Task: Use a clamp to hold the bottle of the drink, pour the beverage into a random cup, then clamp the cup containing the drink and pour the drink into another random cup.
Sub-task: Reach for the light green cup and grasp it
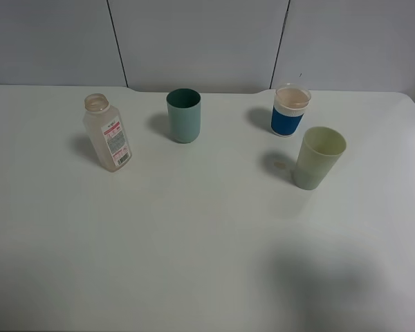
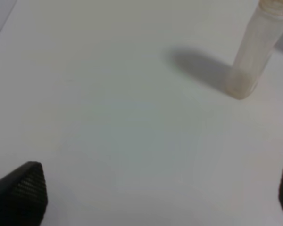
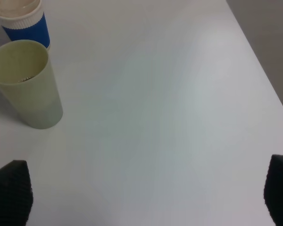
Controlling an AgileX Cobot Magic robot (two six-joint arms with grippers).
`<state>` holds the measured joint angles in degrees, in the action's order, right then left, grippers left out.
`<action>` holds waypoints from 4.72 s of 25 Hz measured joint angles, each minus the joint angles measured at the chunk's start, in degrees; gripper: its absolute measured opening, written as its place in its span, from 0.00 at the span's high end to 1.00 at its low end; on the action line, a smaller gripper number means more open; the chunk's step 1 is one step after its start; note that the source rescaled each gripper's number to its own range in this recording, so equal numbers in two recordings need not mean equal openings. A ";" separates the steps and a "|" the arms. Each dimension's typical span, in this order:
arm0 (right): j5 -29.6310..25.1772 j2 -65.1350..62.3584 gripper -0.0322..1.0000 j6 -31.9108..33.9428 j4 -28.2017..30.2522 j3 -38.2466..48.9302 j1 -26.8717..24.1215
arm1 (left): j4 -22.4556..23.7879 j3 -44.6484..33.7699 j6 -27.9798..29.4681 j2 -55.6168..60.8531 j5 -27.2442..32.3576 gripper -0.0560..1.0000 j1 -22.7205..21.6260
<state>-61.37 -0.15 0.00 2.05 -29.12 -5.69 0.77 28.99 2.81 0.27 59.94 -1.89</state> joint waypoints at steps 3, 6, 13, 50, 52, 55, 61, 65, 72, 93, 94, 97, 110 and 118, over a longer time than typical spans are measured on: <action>0.00 0.00 0.05 0.00 0.00 0.00 0.00 | 0.00 0.00 0.00 0.00 0.00 0.00 0.00; 0.00 0.00 0.05 0.00 0.00 0.00 0.00 | 0.00 0.00 -0.05 0.00 0.00 0.00 0.00; 0.00 0.00 0.05 0.00 0.00 0.00 0.00 | 0.00 0.00 -0.05 0.00 0.00 0.00 0.00; 0.00 0.00 0.05 0.00 0.00 0.00 0.00 | 0.00 0.00 -0.05 0.00 0.05 0.00 0.00; 0.00 0.00 0.05 0.00 0.00 0.00 0.00 | 0.00 0.00 -0.05 0.00 0.05 0.00 0.00; 0.00 0.00 0.05 0.00 0.00 0.00 0.00 | 0.00 0.00 -0.05 0.00 0.05 0.00 0.00; 0.00 0.00 0.05 0.00 0.00 0.00 0.00 | 0.00 0.00 -0.05 0.00 0.05 0.00 0.00; 0.00 0.00 0.05 0.00 0.21 0.00 0.00 | 0.00 0.00 -0.05 0.00 0.05 0.00 0.00; 3.57 6.94 0.05 0.00 1.73 -1.32 0.00 | 0.00 0.00 -0.05 0.00 0.05 0.00 0.00; 42.70 47.15 0.05 -5.57 3.50 -8.93 5.28 | 0.00 0.00 -0.05 0.00 0.05 0.00 0.00; 43.68 48.24 0.05 -5.98 3.68 -8.93 7.38 | 0.00 0.00 -0.05 0.00 0.05 0.00 0.00; 46.51 50.70 0.05 -6.36 4.56 -8.94 13.30 | 0.00 0.00 -0.05 0.00 0.05 0.00 0.00; 57.57 54.31 0.05 -3.49 4.64 -0.48 17.41 | 0.00 0.00 -0.05 0.00 0.05 0.00 0.00; 61.37 59.85 0.05 -16.00 -12.28 4.38 16.38 | 0.00 0.00 -0.05 0.00 0.05 0.00 0.00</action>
<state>0.00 59.70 -16.00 -10.23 -24.75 10.69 0.77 28.99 2.76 0.27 59.99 -1.89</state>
